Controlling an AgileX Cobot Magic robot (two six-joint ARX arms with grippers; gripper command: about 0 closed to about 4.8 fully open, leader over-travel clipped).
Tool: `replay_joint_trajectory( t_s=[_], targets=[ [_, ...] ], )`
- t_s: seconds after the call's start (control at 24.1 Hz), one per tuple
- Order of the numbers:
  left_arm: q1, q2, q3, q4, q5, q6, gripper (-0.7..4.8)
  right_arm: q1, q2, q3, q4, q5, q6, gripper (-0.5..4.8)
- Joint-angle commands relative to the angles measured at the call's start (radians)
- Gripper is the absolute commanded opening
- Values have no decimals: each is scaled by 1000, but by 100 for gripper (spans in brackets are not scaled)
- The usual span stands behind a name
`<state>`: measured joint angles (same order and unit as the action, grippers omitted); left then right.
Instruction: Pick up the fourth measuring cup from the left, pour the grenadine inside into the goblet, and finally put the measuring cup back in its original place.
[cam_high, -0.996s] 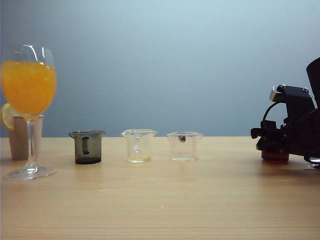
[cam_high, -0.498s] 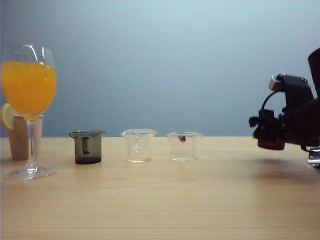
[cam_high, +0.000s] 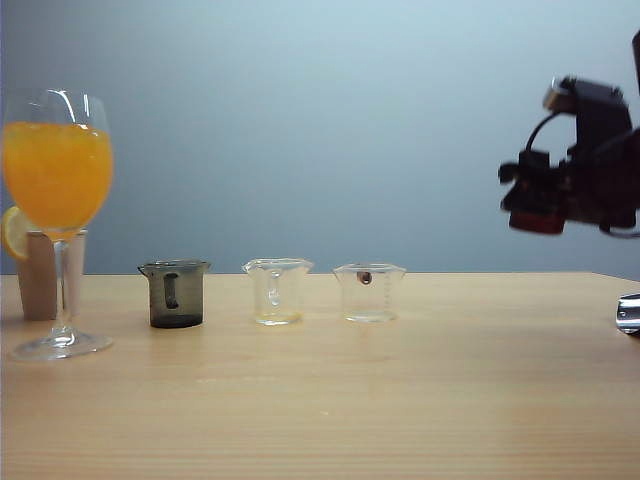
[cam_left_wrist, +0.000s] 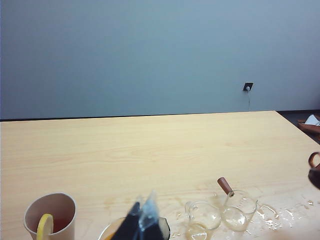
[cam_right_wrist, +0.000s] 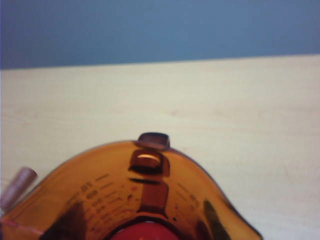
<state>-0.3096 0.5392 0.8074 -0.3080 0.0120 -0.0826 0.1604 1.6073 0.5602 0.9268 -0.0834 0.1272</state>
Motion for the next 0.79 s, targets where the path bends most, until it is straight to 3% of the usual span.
replay_joint_trajectory(
  t_s=[0.04, 0.37, 0.79],
  targets=[
    [0, -1, 5, 10, -1, 0, -6, 10, -69, 4, -20, -14, 5, 48],
    [0, -2, 6, 10, -1, 0, -6, 47, -236, 27, -177, -57, 39, 48],
    [0, -2, 9, 3, 0, -1, -6, 148, -264, 304, -544, -98, 31, 48]
  ],
)
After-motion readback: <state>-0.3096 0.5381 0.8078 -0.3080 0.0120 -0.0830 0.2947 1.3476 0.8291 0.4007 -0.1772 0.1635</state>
